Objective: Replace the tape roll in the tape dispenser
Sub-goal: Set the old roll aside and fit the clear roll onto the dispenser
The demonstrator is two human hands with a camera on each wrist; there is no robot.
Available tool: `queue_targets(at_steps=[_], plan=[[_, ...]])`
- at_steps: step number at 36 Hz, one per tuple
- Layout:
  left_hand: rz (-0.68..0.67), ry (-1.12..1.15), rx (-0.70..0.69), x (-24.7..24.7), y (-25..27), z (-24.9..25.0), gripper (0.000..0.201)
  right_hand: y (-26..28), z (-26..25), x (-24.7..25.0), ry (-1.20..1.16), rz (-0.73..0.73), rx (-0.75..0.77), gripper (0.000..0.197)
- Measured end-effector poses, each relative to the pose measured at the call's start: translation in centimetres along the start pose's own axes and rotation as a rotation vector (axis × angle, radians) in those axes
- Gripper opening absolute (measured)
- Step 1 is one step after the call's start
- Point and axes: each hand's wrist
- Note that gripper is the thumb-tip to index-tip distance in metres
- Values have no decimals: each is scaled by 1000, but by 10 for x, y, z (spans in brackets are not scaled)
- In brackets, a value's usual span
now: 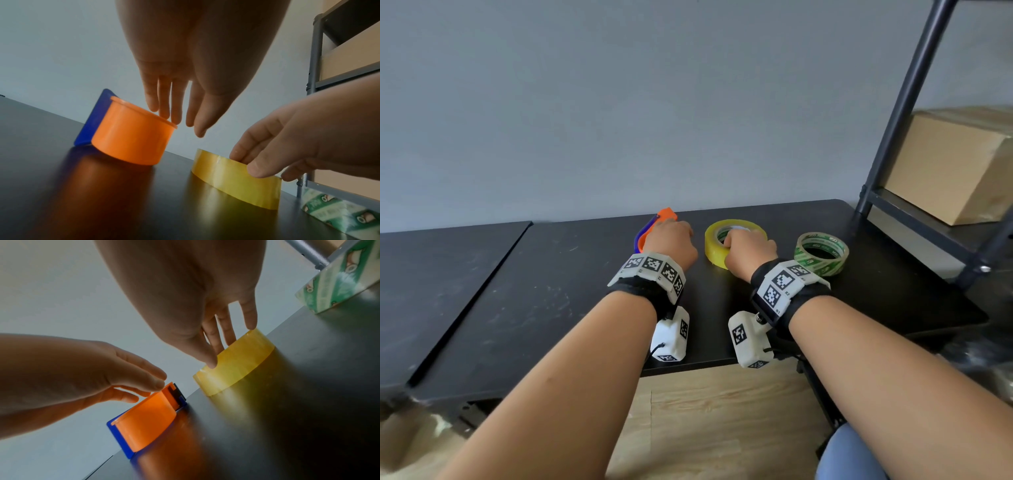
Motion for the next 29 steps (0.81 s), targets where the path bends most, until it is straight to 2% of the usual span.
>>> queue_targets(at_steps=[6, 14, 20, 24, 27, 29], plan=[[-64, -2, 69, 5, 8, -6, 34, 9, -6, -3, 11, 25, 26, 30], [16, 109, 112, 6, 11, -13, 35, 10, -10, 0, -10, -2, 9, 28], [37, 123, 209, 19, 8, -11, 27, 8, -17, 1, 11, 10, 9, 13], [110, 158, 242, 28, 6, -16, 32, 9, -23, 1, 0, 122, 64, 23], [152, 241, 306, 28, 1, -26, 29, 8, -28, -1, -135, 74, 90, 35], [157, 330, 368, 29, 2, -31, 30, 9, -31, -2, -249, 47, 104, 36]])
Point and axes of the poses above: each hand's wrist, its own y-axis away from the middle knuckle, its own x-axis out of the back of the hand, z = x × y
